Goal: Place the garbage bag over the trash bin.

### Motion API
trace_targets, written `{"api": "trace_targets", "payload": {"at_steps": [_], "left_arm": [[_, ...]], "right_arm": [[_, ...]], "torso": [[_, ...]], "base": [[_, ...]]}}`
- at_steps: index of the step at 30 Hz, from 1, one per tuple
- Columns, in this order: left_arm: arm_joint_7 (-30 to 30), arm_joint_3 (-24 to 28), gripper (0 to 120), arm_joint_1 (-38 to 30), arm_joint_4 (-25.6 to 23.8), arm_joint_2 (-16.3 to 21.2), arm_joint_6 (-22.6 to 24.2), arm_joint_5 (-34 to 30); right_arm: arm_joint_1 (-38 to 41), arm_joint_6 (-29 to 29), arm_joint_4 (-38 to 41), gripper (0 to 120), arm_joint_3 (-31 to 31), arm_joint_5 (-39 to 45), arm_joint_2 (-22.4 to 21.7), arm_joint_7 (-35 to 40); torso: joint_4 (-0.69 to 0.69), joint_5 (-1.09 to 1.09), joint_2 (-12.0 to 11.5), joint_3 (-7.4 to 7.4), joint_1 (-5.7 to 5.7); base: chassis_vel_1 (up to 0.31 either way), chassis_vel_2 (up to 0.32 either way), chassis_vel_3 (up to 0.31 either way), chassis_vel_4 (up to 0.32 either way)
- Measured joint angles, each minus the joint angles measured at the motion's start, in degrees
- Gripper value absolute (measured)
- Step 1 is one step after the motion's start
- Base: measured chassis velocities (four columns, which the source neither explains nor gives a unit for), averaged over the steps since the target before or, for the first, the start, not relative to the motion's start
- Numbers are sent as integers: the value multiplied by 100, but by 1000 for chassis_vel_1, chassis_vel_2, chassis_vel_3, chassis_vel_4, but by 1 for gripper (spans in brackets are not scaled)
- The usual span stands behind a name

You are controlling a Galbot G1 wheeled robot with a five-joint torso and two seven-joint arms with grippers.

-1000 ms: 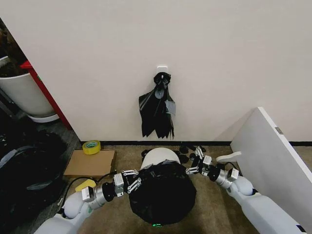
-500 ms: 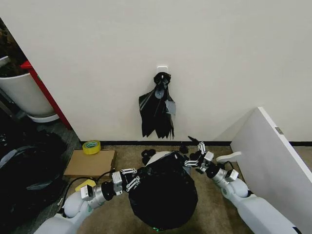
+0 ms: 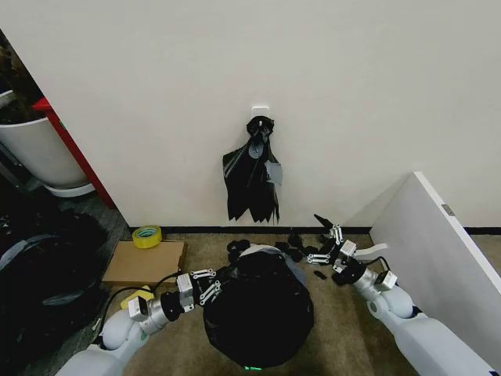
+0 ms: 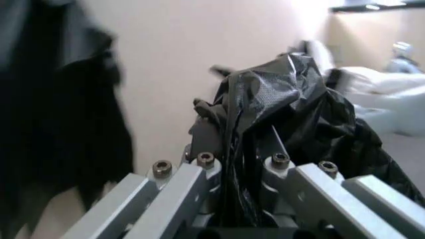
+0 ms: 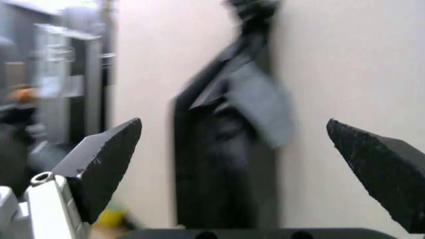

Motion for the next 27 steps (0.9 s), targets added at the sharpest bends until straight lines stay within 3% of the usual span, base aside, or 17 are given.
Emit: {"api": "trace_targets", "payload": {"at_steps": [3, 4, 7, 11, 12, 15, 20, 27], "left_arm": [[-962, 87, 4, 100, -218, 38, 388, -380], [-962, 87, 4, 100, -218, 38, 388, -380], [-2237, 124, 4, 177, -704, 33, 1096, -834], [-4310, 205, 4, 187, -1327, -95, 2259, -1424], [-4310, 205, 4, 187, -1327, -95, 2259, -1424], [-5096, 260, 4, 188, -1575, -232, 2902, -1720], [-5424, 305, 4, 264, -1611, -457, 3214, -1815], [-5145, 300, 4, 398, -1249, -842, 3057, -1815]], "right_arm": [[-146, -206, 563, 100, 106, -893, 103, 1630], [-146, -206, 563, 100, 106, -893, 103, 1630], [-374, -360, 1051, 100, 257, -1728, 185, 2602], [-624, -349, 1346, 100, 346, -2437, 301, 2866], [-624, -349, 1346, 100, 346, -2437, 301, 2866], [-729, -281, 1443, 100, 368, -2682, 369, 2888], [-734, -250, 1457, 100, 416, -2712, 425, 2869], [-602, -252, 1387, 100, 457, -2349, 510, 2623]], "torso": [[2, -1, 0, 0, 0], [2, -1, 0, 0, 0], [-1, 1, 0, -1, 0], [-1, 2, 0, -1, 0], [-1, 2, 0, -1, 0], [0, 0, 1, -1, 0], [-1, 0, 1, 0, 0], [1, 1, 1, 0, 0]], "base": [[0, 0, 0, 0], [0, 0, 0, 0], [0, 0, 0, 0], [0, 0, 0, 0], [0, 0, 0, 0], [0, 0, 0, 0], [0, 0, 0, 0], [0, 0, 0, 0]]}}
